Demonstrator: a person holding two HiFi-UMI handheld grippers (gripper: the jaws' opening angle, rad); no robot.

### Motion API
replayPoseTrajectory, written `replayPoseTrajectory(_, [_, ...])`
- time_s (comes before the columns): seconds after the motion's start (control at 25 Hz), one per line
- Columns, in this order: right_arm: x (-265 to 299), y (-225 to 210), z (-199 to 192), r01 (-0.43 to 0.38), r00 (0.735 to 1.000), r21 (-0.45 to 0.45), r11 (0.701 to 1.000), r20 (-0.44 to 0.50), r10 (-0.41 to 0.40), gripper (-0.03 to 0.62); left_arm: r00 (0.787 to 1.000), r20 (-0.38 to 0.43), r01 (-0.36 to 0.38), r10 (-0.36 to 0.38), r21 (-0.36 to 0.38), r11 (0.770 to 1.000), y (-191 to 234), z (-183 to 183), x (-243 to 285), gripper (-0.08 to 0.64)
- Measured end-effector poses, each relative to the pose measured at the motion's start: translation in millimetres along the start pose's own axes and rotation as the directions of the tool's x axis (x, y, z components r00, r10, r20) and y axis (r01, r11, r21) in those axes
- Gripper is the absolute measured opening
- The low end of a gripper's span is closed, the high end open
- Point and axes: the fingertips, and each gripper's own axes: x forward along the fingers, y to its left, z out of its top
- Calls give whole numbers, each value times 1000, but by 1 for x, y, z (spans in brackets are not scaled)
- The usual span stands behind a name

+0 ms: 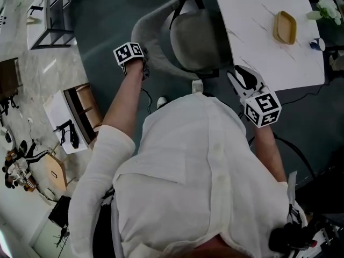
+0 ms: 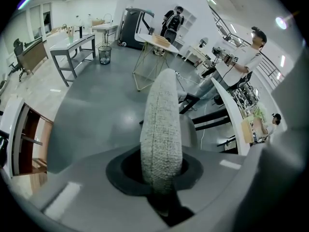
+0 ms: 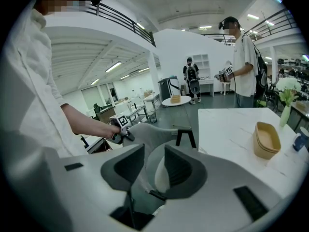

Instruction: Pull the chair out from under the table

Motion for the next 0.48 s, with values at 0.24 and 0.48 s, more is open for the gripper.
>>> replayPoseTrajectory(0.24, [1, 5, 0, 2, 1000, -1, 1000, 0, -2, 117, 1000, 8, 8, -8, -17, 1000, -2, 0, -3, 66])
replayPoseTrajectory(0.48, [1, 9, 0, 9, 1000, 4, 1000, 6, -9, 117, 1000, 6, 7, -7, -23, 1000, 2, -1, -8, 66])
